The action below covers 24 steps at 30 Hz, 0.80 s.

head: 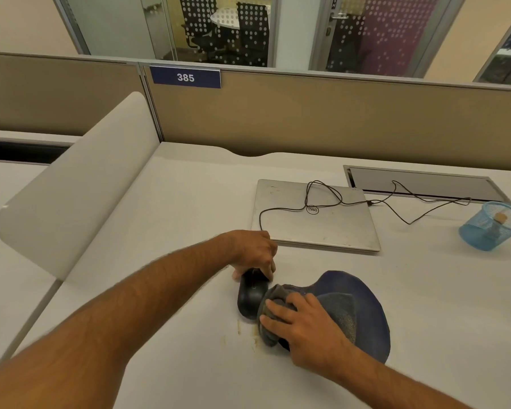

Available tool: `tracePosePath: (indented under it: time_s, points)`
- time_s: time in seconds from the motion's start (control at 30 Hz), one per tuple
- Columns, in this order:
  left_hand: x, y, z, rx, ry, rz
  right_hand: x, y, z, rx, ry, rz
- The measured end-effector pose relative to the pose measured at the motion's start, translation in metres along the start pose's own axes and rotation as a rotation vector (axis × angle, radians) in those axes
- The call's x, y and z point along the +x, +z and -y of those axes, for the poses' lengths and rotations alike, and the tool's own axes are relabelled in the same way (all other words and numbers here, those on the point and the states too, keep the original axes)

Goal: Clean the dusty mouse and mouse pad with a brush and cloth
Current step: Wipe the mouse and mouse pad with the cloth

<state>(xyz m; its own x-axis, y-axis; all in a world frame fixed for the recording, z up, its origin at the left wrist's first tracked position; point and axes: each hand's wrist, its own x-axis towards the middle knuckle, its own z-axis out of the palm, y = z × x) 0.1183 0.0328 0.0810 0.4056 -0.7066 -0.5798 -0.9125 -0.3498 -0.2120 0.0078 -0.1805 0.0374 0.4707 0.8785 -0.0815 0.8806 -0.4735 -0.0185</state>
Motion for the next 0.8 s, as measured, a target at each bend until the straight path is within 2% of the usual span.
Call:
tracePosePath:
  time_s: [0.23,0.47,0.57,0.67,0.73,0.8]
  points:
    - [0.000,-0.003,-0.003,0.001,-0.014,0.027,0.005,0.000,0.012,-0.179,-0.106,-0.005]
    - [-0.002,-0.004,-0.004,-0.001,-0.016,0.017,0.004,0.000,0.019,-0.135,-0.190,0.059]
    - [-0.003,-0.002,-0.004,0.005,-0.013,-0.008,-0.002,-0.008,0.015,0.168,-0.074,-0.033]
    - [-0.006,0.005,-0.007,0.001,-0.042,-0.048,-0.027,-0.021,0.000,0.553,0.176,-0.222]
    - [-0.009,0.010,-0.013,-0.005,-0.072,-0.056,-0.045,-0.028,-0.019,0.694,0.302,-0.326]
    - [-0.016,0.014,-0.022,-0.044,-0.117,-0.046,-0.060,-0.031,-0.042,0.737,0.428,-0.356]
